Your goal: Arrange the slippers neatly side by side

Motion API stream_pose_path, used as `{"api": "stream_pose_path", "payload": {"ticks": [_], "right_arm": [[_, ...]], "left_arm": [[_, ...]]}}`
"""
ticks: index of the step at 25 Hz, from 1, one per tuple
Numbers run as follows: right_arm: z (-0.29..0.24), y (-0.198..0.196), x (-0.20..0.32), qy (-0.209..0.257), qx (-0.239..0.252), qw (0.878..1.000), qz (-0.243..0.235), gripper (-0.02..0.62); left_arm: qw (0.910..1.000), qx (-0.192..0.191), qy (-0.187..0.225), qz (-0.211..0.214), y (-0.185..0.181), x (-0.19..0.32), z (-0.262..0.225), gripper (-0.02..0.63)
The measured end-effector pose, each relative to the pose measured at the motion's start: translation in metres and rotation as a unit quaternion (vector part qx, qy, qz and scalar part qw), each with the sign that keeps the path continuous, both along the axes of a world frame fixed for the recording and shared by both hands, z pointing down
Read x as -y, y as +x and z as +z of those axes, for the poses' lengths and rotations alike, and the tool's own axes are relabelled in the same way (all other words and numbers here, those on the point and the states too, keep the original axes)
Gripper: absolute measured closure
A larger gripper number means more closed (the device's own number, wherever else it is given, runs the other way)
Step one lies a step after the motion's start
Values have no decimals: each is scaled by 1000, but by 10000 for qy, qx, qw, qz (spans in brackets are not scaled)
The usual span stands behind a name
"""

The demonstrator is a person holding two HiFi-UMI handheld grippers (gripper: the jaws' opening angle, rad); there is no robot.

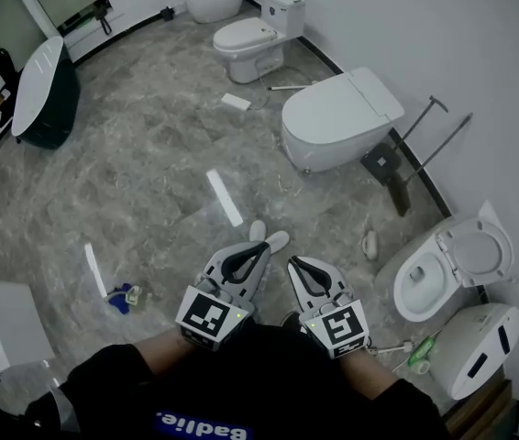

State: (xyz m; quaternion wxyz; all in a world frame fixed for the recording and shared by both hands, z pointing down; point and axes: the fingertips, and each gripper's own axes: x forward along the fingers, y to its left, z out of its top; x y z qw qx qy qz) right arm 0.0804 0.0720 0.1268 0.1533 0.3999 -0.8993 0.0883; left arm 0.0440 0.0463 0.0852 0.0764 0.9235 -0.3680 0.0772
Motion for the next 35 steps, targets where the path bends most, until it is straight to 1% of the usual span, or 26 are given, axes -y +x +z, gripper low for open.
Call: {"api": "stream_pose_path", "payload": {"ticks": [4, 8, 11, 12, 14, 16, 19, 22, 27, 29, 30, 35], "right_arm": [[14, -23, 36, -16, -279, 9996, 28, 595], [35, -37, 73, -97, -539, 9984, 113, 595], [57, -43, 96, -296, -634, 9975, 123, 592], [64, -45, 103, -385, -595, 9974, 124, 558], [79, -46, 116, -500, -573, 9970, 108, 526], [96, -45, 126, -527, -721, 9960, 62, 523], [132, -44, 134, -539, -1157, 9917, -181, 523], [173, -36, 137, -681, -1550, 9848, -377, 523], [251, -23, 139, -991, -1707, 9787, -563, 523], [279, -23, 140, -1041, -1804, 9755, -708, 521], [292, -24, 141, -1062, -1855, 9737, -790, 500], [356, -25, 140, -1071, -2223, 9611, -1242, 497]], "left_arm": [[10000, -19, -32, 86, -28, 43, 11, 604], [9998, -16, -72, 186, -49, 83, 24, 604], [9996, -22, -163, 229, -62, 107, 40, 604], [9995, -21, -205, 228, -66, 113, 46, 604], [9993, -8, -294, 210, -73, 123, 59, 604], [9992, 4, -366, 174, -78, 131, 73, 604], [9991, 24, -410, 122, -86, 138, 95, 604], [9982, -33, -593, 13, -85, 140, 125, 604], [9970, -69, -761, -88, -73, 144, 170, 604], [9969, -67, -776, -137, -69, 147, 184, 604], [9969, -58, -773, -162, -67, 147, 192, 604], [9949, -24, -946, -349, -67, 145, 234, 604]]}}
